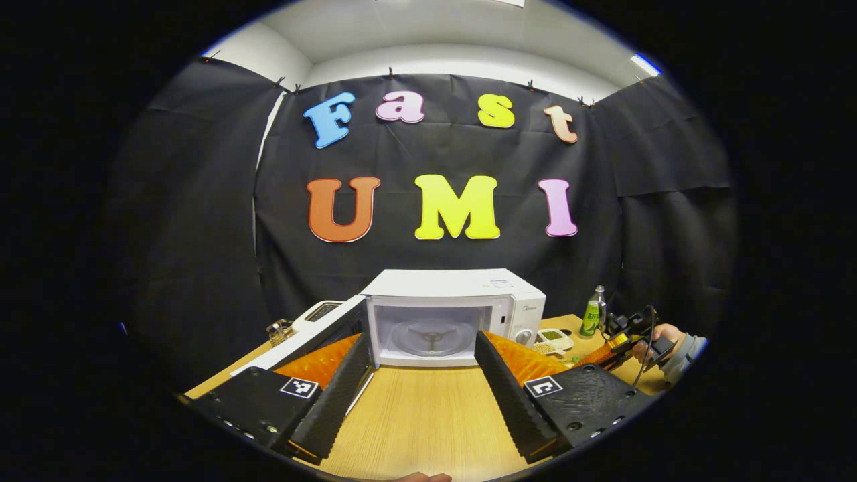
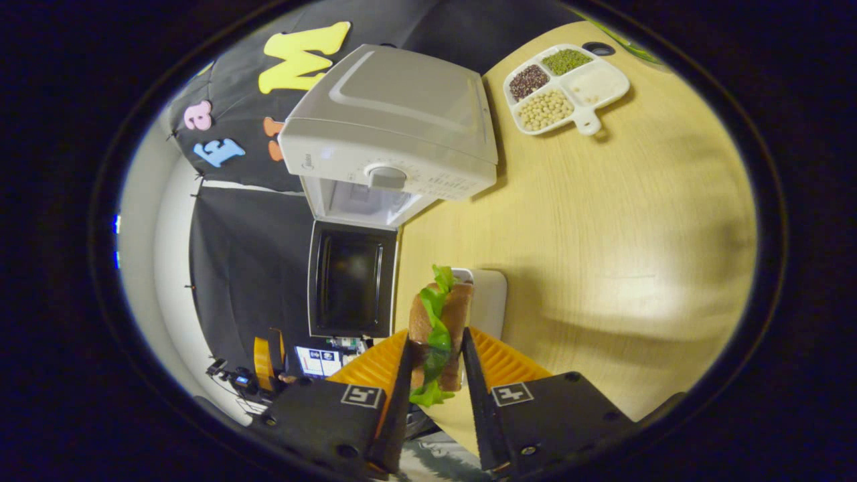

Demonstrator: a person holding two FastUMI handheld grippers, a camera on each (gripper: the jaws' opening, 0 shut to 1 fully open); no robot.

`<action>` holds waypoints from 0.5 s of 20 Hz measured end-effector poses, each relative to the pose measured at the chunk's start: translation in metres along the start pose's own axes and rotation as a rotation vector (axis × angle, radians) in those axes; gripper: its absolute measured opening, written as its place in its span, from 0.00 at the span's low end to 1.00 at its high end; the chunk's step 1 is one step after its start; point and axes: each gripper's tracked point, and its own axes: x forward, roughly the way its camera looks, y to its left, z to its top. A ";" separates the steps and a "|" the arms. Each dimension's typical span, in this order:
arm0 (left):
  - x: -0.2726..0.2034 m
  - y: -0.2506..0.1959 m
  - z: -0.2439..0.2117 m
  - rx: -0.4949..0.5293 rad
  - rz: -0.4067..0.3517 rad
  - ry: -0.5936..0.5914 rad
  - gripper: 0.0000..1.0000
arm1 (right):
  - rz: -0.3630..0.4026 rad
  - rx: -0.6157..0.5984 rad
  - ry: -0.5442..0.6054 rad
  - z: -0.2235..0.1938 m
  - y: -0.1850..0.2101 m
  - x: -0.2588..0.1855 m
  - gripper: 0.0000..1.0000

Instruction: Open the microwave oven with the left hand, put the food in, and close the microwave oven.

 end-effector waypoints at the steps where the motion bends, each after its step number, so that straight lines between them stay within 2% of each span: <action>1: -0.003 -0.001 0.002 -0.004 -0.013 -0.006 0.95 | -0.024 -0.016 -0.005 -0.002 0.000 -0.003 0.33; 2: -0.004 0.000 0.007 -0.004 -0.019 -0.016 0.96 | -0.047 -0.034 -0.015 -0.004 0.003 -0.006 0.29; 3: -0.006 0.002 0.009 0.000 -0.021 -0.024 0.96 | -0.073 -0.064 -0.030 -0.005 0.007 -0.008 0.37; 4: -0.008 0.005 0.010 0.005 -0.024 -0.030 0.96 | -0.103 -0.099 -0.042 -0.008 0.010 -0.011 0.27; 5: -0.010 0.007 0.010 0.009 -0.028 -0.034 0.96 | -0.128 -0.136 -0.057 -0.010 0.016 -0.015 0.27; 6: -0.012 0.009 0.009 0.013 -0.031 -0.039 0.95 | -0.155 -0.174 -0.071 -0.013 0.021 -0.020 0.34; 7: -0.013 0.011 0.009 0.018 -0.035 -0.045 0.95 | -0.181 -0.224 -0.084 -0.016 0.027 -0.024 0.25; 8: -0.015 0.012 0.008 0.024 -0.043 -0.053 0.96 | -0.204 -0.273 -0.100 -0.020 0.036 -0.027 0.24; 9: -0.016 0.013 0.007 0.032 -0.048 -0.058 0.96 | -0.226 -0.327 -0.109 -0.024 0.044 -0.030 0.24; 10: -0.018 0.016 0.005 0.041 -0.050 -0.061 0.95 | -0.249 -0.372 -0.124 -0.027 0.051 -0.032 0.31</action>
